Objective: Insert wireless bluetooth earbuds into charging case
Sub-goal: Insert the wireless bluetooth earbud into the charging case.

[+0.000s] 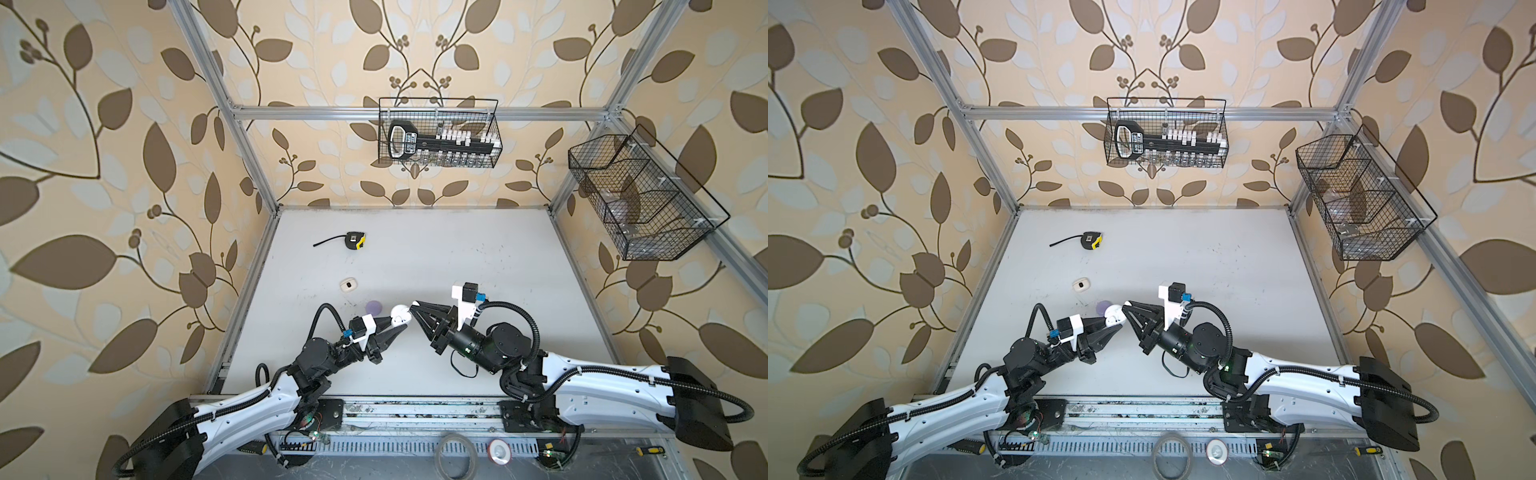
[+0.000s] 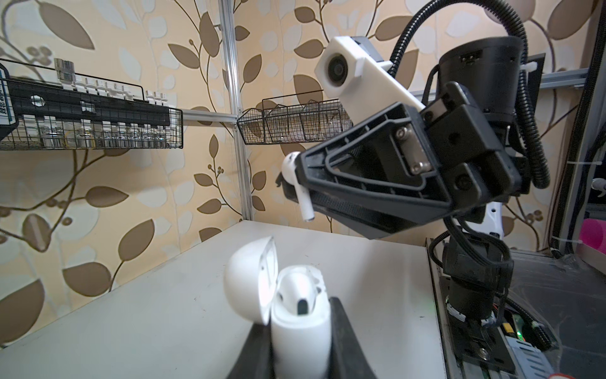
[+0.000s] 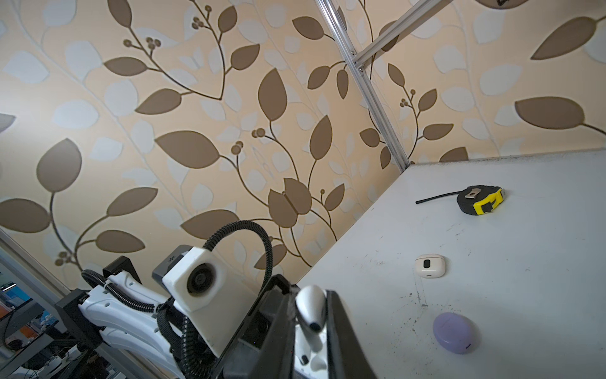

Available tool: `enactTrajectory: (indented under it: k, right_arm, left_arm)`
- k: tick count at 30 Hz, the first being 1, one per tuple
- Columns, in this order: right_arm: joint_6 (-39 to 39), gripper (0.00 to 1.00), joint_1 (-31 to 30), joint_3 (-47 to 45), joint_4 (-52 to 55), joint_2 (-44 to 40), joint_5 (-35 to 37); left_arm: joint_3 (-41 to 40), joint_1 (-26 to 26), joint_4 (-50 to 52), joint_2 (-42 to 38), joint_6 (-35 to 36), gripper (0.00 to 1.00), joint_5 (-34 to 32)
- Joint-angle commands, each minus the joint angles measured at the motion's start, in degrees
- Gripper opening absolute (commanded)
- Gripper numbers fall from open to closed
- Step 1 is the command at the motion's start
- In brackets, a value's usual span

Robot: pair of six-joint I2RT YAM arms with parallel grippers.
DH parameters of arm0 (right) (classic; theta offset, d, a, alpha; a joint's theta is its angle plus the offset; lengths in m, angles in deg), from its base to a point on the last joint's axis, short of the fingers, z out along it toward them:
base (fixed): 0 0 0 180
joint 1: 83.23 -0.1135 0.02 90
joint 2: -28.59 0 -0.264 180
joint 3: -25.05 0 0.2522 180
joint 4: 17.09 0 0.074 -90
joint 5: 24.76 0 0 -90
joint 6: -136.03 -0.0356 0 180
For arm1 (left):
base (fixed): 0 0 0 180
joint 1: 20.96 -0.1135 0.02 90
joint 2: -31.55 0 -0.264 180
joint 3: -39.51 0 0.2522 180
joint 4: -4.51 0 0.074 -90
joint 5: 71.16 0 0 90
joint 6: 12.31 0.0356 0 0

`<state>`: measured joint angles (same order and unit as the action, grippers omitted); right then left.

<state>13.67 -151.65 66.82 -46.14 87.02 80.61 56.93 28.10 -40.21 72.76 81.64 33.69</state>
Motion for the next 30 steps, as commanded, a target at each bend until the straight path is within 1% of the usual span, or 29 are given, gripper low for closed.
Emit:
enactTrajectory:
  k: [1,13,19,30]
  right_arm:
    - [-0.44,0.18,-0.95,-1.52,-3.89,0.45,1.36]
    - [-0.51,0.18,-3.45,-1.78,-7.06,3.37,2.55]
    - [-0.62,0.16,-3.8,-1.82,-8.58,5.34,3.41]
    - [-0.16,0.16,-3.82,-2.11,-9.31,5.56,5.95]
  left_arm:
    - [1.26,-0.1,-3.92,-0.69,-0.8,0.0,1.32]
    - [1.17,-0.1,-3.66,-1.12,-0.78,0.0,1.06]
    - [1.14,-0.1,-3.79,-1.39,-0.77,0.0,1.06]
    - [1.11,-0.1,-3.69,-1.57,-0.74,0.0,1.23]
